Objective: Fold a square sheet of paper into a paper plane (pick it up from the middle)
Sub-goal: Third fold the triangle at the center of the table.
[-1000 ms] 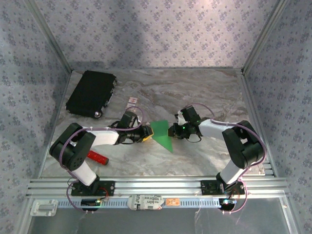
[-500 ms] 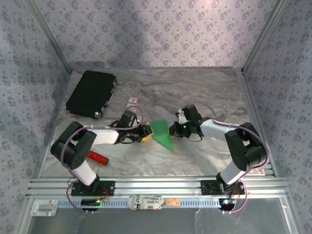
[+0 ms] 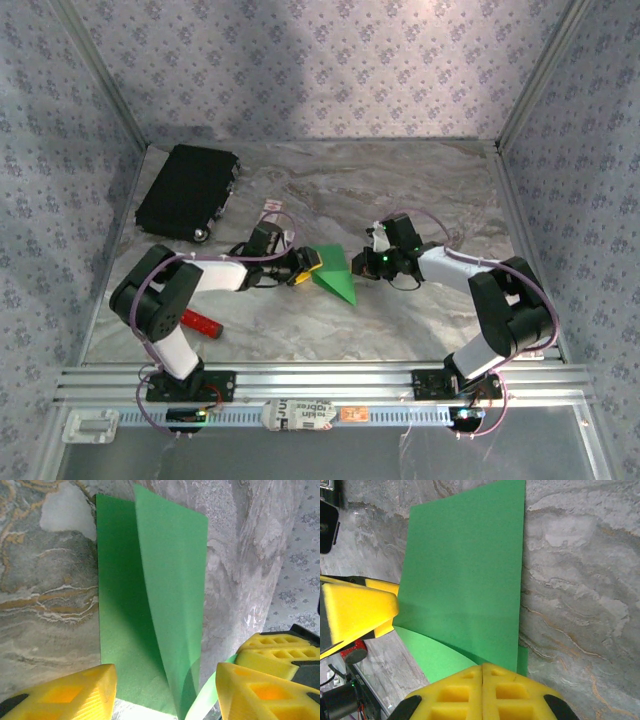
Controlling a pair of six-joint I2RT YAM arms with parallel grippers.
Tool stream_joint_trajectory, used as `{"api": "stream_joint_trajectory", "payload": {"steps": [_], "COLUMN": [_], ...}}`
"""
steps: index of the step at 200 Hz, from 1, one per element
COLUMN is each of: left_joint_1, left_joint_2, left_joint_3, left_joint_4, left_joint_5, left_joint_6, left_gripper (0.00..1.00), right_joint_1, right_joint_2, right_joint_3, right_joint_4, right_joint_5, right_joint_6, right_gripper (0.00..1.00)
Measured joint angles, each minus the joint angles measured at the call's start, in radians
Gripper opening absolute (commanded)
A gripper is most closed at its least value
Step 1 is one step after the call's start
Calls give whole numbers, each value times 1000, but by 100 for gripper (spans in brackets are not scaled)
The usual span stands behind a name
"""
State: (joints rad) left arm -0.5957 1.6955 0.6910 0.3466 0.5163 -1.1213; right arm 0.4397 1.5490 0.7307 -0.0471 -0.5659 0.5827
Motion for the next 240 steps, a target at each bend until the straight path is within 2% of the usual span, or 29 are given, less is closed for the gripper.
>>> {"api": "stream_joint_trajectory", "payload": {"steps": [27,61,90,115,140,156,183,240], "left_joint_1": [0,0,0,0,0,0,0,0], "left_joint_2": [28,62,77,77,78,78,77,77], "left_joint_3": [8,33,41,42,41,41,41,41], "left_joint_4": [22,63,101,126,137,149,159,160], "left_joint_5": [19,41,53,60,64,68,71,73], "left_joint_6": [-16,-43,-67,-78,-89,-98,-104,-111], "left_gripper": [47,32,25,25,24,23,21,17], "right_joint_1": [0,-2,-3,-3,13,80,258,469], "right_joint_2": [-1,-2,-7,-51,-146,-245,-383,-381], "right_joint_3": [-5,-16,-27,-51,-80,-114,-135,-189], "right_joint_4": [3,3,6,0,-14,-19,-47,-23], "right_joint_5": [0,0,1,14,80,166,348,678], "right_joint_6": [0,0,5,3,-18,-53,-133,-247], "right_gripper": [8,10,23,33,42,45,44,44]}}
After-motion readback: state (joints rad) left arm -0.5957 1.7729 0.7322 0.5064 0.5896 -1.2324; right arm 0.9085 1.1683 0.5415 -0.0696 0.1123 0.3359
